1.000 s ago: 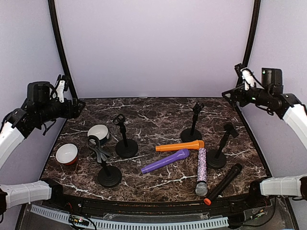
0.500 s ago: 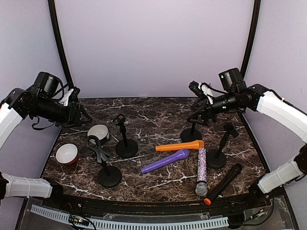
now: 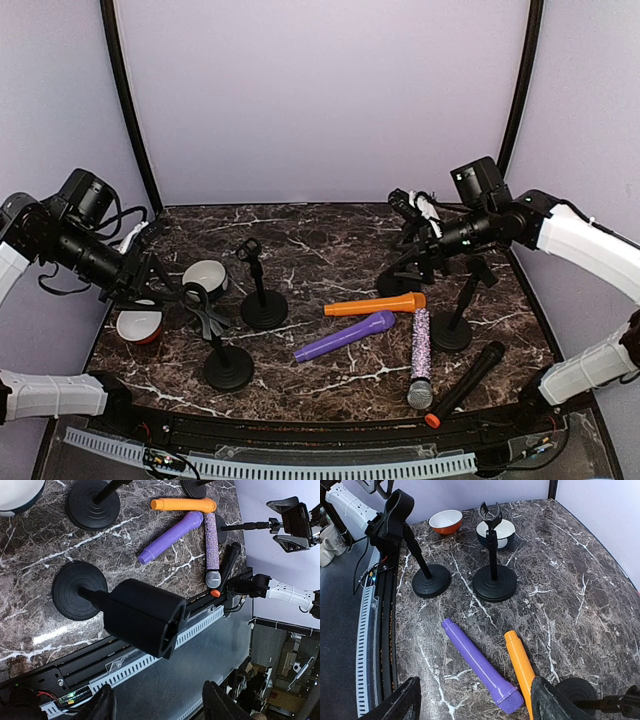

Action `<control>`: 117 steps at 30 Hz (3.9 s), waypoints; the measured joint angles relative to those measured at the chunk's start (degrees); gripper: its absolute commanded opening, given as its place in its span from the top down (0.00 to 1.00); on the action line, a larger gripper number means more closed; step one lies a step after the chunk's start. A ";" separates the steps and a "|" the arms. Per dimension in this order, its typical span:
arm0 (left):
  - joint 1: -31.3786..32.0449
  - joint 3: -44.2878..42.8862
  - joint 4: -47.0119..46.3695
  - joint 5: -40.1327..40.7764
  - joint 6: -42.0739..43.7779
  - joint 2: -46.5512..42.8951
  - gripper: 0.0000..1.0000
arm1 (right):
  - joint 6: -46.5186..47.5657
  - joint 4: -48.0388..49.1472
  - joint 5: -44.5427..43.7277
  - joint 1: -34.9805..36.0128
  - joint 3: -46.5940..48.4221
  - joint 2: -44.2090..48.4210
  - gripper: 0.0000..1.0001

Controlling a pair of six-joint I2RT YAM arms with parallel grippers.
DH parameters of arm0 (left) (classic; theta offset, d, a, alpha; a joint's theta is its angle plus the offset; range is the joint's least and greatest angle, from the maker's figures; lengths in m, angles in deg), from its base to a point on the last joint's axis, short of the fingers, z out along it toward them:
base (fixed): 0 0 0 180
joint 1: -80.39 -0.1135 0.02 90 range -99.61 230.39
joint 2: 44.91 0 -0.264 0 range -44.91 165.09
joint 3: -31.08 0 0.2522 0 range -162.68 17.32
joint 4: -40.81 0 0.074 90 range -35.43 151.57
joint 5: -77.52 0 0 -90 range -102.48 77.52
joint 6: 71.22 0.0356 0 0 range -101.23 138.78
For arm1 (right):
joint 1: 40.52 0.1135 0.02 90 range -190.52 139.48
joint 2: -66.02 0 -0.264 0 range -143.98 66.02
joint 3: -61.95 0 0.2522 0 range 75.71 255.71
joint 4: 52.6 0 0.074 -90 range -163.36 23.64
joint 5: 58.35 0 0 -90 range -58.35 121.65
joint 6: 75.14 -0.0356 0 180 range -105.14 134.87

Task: Attach the microphones to the stand

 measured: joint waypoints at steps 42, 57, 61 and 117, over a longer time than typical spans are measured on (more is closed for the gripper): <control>9.05 -7.50 -5.64 22.84 -8.31 14.78 0.60 | -0.28 2.49 -0.39 0.02 -3.85 1.07 0.24; 9.05 -5.09 -7.61 22.51 -7.63 13.18 0.62 | -0.26 2.49 -0.44 0.13 -4.09 1.46 0.24; 9.03 -4.42 -7.89 22.21 -7.91 12.90 0.69 | -0.26 2.47 -0.63 0.24 -4.39 1.68 0.23; 43.80 -31.08 -14.34 37.57 48.59 42.77 1.00 | 5.31 -5.16 -2.10 1.62 -0.70 -0.13 0.27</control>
